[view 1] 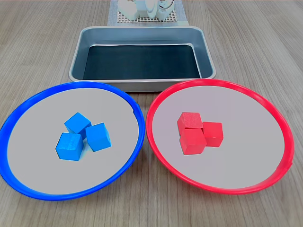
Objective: Relocate any misplaced blocks to their matching dishes.
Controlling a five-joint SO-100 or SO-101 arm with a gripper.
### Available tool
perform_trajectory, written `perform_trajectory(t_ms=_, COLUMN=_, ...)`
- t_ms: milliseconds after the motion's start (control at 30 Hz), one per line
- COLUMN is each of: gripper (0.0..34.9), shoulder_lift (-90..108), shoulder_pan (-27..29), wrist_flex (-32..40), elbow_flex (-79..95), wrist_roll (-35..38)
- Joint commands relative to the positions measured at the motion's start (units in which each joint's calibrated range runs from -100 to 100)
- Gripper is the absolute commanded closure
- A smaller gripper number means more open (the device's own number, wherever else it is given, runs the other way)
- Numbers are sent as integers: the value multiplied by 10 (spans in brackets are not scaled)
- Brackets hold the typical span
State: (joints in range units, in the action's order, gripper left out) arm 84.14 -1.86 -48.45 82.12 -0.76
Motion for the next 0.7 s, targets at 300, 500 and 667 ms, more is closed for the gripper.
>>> perform_trajectory(t_ms=300, gripper=346, shoulder_lift=130, shoulder_pan=12, wrist_flex=-77, elbow_flex=89, wrist_roll=-8)
perform_trajectory(t_ms=500, gripper=346, shoulder_lift=148, shoulder_pan=13, wrist_flex=-91, elbow_flex=108, wrist_roll=-9)
perform_trajectory(t_ms=667, gripper=346, shoulder_lift=148, shoulder_pan=14, wrist_flex=-86, elbow_flex=122, wrist_roll=-12)
